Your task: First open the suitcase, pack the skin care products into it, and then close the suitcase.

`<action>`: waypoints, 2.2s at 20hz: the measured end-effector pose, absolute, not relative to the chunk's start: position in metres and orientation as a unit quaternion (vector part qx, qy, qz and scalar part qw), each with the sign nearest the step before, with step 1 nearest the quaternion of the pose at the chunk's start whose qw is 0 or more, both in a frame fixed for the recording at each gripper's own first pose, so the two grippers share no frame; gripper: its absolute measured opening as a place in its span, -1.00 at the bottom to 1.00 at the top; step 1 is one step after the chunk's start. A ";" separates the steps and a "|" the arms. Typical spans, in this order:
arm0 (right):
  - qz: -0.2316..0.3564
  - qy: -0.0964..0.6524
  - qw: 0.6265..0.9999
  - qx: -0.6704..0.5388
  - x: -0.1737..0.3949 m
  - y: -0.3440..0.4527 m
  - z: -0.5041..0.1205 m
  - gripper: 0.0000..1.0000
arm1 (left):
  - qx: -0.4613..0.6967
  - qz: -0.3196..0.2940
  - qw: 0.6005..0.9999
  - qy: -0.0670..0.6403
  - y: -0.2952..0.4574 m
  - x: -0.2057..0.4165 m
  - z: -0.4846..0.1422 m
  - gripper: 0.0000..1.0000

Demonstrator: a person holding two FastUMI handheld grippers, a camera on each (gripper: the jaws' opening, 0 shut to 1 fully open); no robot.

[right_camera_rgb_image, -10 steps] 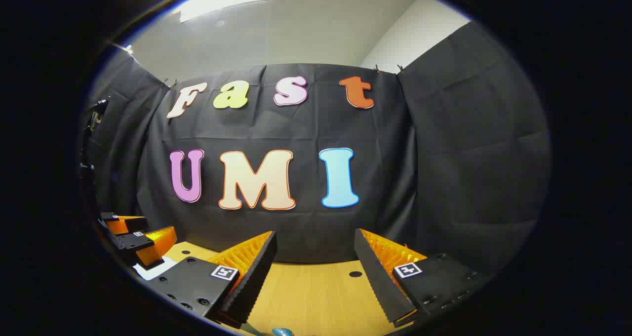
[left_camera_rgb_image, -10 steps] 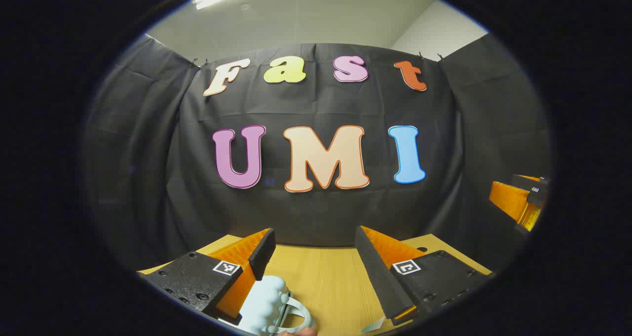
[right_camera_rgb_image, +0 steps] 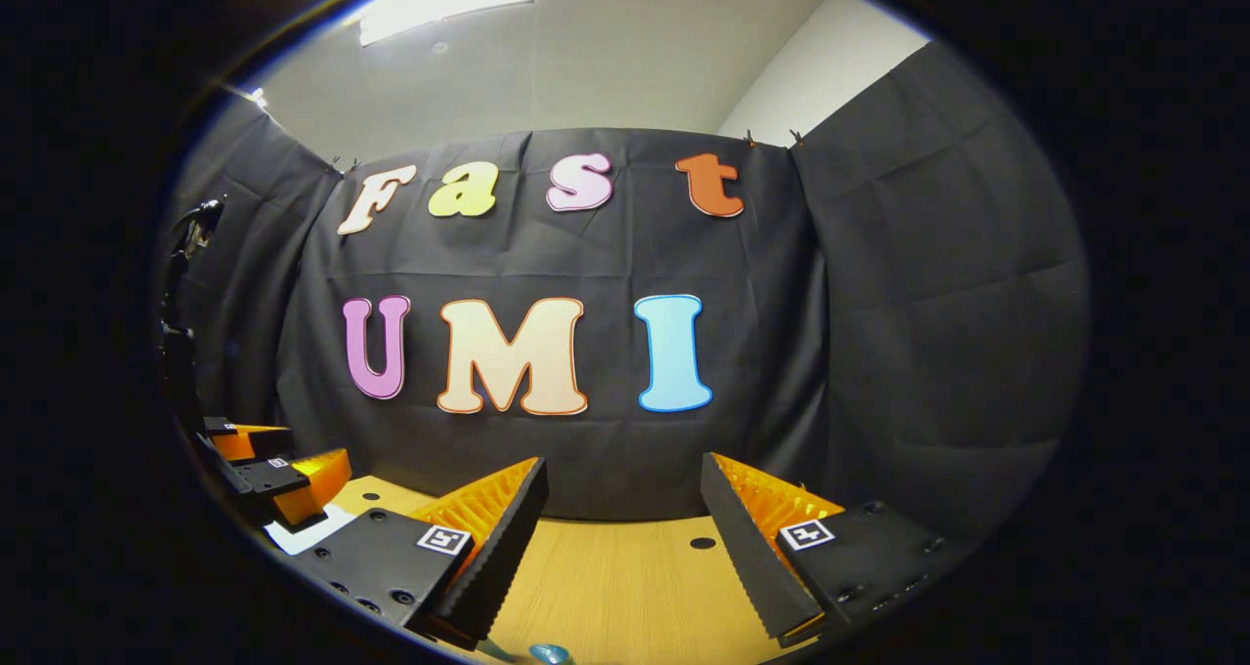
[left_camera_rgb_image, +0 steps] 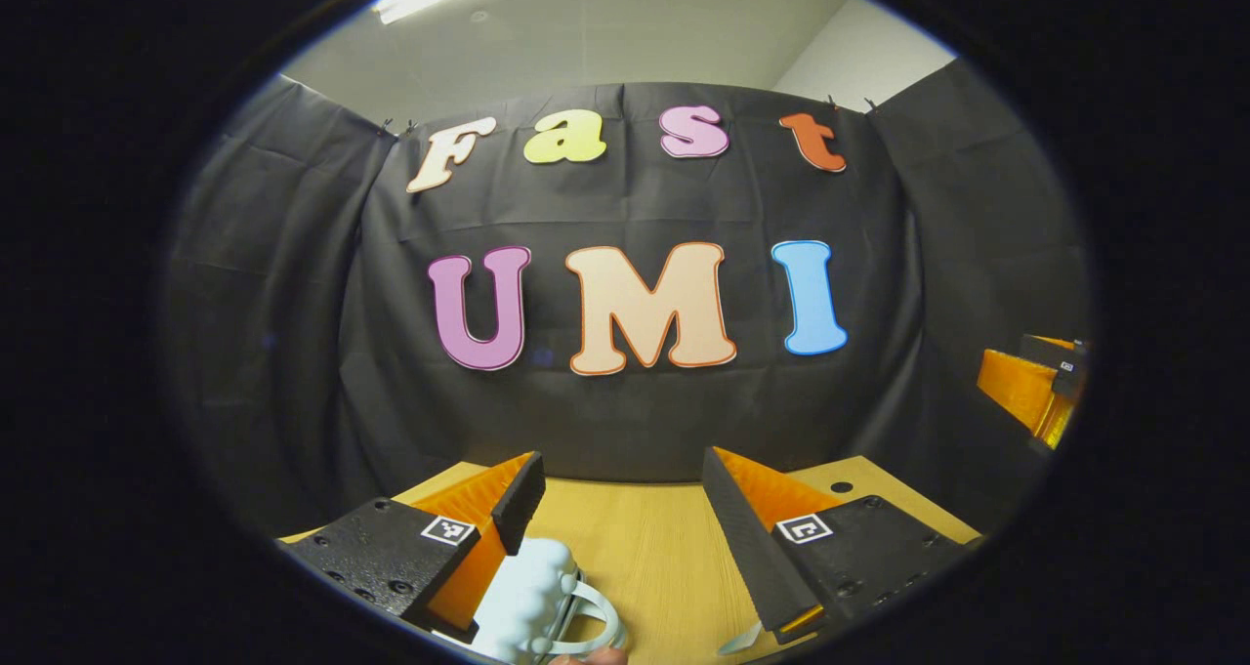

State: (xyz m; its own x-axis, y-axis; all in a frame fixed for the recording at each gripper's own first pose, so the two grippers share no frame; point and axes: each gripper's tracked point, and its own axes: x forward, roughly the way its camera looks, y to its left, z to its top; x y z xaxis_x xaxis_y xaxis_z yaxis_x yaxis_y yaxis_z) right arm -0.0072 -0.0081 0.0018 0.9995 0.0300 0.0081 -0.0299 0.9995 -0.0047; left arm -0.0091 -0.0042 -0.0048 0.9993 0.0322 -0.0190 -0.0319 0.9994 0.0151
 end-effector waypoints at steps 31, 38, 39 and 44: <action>0.003 0.075 0.996 -0.050 -0.003 -0.001 -0.058 1.00 | -0.035 -0.027 0.882 0.469 -0.014 -0.018 -0.314 0.86; 0.017 0.066 0.996 -0.057 -0.001 0.006 -0.054 0.99 | -0.008 -0.033 0.878 0.477 0.004 -0.018 -0.311 -0.83; 0.018 0.062 0.996 -0.060 -0.002 0.007 -0.053 0.99 | 0.003 -0.043 0.878 0.476 0.004 -0.018 -0.307 -0.87; 0.030 0.044 0.997 -0.059 -0.004 0.018 -0.048 0.99 | 0.024 -0.052 0.893 0.446 0.007 -0.010 -0.266 -0.97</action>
